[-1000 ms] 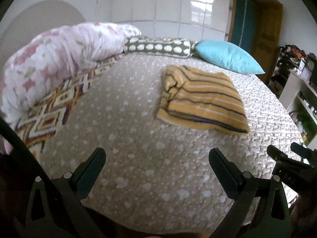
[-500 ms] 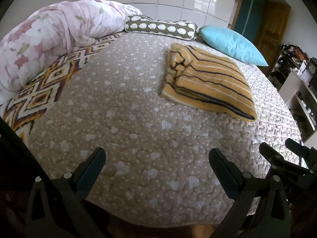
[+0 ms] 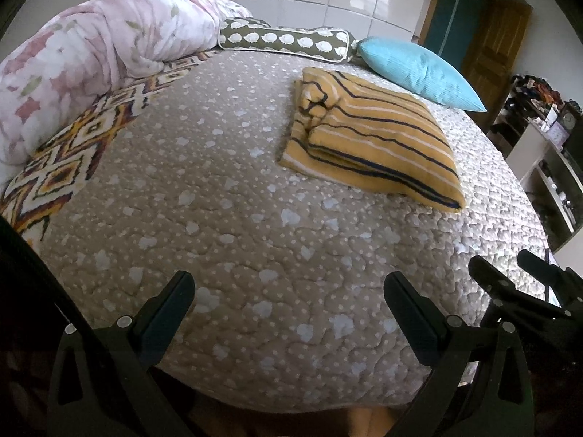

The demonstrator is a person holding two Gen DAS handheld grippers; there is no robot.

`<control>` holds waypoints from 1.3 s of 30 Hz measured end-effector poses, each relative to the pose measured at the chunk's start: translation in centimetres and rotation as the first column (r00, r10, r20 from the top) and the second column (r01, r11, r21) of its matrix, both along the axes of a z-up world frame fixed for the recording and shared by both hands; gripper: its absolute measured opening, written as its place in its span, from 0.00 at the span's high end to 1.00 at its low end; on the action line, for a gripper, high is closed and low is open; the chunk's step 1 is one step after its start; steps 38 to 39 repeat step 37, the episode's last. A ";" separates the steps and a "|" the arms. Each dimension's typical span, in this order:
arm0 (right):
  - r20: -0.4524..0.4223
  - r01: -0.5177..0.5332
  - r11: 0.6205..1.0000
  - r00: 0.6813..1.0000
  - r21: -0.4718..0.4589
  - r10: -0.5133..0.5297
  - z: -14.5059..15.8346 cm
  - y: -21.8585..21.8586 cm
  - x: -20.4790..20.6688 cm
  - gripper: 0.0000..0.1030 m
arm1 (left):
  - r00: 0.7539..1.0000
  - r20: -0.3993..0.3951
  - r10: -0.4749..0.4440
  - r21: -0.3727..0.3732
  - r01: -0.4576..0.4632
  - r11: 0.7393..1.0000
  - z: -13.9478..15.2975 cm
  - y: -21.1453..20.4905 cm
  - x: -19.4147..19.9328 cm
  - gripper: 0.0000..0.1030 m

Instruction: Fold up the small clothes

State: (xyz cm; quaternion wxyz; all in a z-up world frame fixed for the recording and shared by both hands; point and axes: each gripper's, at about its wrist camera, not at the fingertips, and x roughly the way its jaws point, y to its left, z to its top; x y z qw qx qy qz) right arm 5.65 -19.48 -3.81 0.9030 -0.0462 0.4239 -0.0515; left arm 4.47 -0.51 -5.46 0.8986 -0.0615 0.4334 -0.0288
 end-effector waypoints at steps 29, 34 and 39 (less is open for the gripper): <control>0.026 -0.021 1.000 0.999 0.005 0.021 1.1 1.1 -0.3 0.20 | 1.000 0.008 -0.005 -0.029 0.005 1.000 0.6 0.2 -0.1 0.00; 0.023 -0.051 0.999 0.998 0.005 0.051 0.6 1.8 -0.3 0.20 | 1.000 -0.006 -0.015 -0.047 0.014 0.999 0.4 0.4 0.2 0.00; 0.009 -0.063 0.998 0.998 0.008 0.063 -0.1 2.0 -0.1 0.20 | 0.999 -0.015 -0.028 -0.035 0.028 0.999 0.0 0.2 0.8 0.00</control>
